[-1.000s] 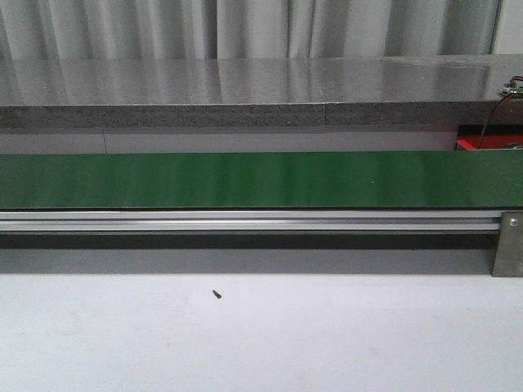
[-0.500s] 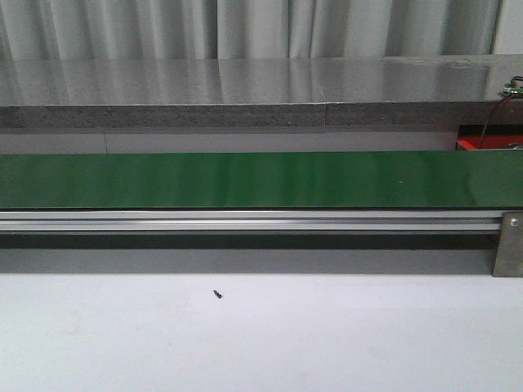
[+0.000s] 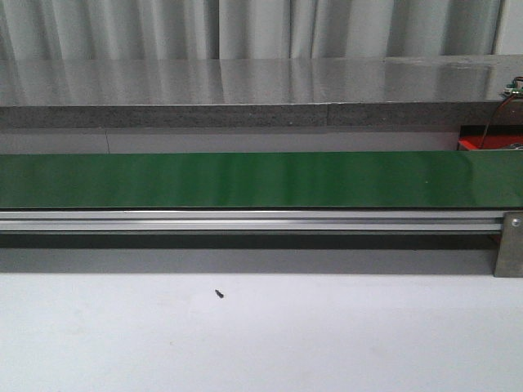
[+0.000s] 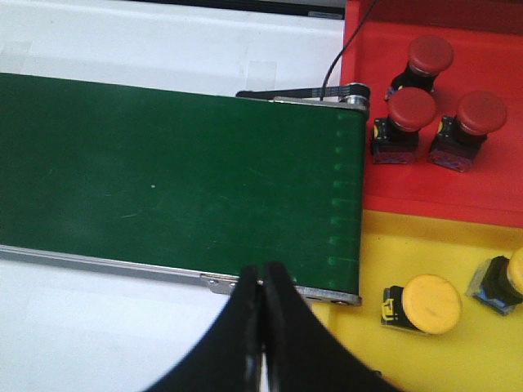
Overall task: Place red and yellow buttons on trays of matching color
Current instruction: 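Grasp the yellow push-button with the left gripper and carry it over the belt, then set the yellow button on the belt and open the left gripper, then move the left gripper over the red push-button on the table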
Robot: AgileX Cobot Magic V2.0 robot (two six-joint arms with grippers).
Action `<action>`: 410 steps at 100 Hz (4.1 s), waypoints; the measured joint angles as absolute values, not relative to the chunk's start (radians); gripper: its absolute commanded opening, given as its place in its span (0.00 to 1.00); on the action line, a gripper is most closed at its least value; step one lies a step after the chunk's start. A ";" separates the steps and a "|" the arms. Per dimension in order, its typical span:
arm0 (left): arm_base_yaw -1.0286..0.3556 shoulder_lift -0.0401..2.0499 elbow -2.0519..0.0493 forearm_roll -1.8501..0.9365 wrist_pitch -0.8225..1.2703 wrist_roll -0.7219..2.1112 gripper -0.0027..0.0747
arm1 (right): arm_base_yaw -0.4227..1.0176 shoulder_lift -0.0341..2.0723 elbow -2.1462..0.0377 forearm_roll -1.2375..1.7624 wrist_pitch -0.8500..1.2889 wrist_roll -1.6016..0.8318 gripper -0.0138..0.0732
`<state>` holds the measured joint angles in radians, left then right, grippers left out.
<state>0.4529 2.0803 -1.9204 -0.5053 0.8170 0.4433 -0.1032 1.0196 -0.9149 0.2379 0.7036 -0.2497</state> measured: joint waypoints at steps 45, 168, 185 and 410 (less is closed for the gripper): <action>0.365 1.747 -1.600 -0.517 0.784 0.477 0.09 | -0.103 1.020 -0.915 0.238 0.704 -0.250 0.08; 0.239 1.649 -1.097 -0.552 0.454 0.512 0.39 | -0.103 1.020 -0.915 0.238 0.704 -0.250 0.08; 0.239 1.649 -1.103 -0.560 0.467 0.513 0.67 | -0.103 1.020 -0.915 0.238 0.704 -0.250 0.08; 0.546 2.249 -1.803 -0.427 0.473 0.444 0.71 | -0.103 1.020 -0.915 0.238 0.704 -0.250 0.08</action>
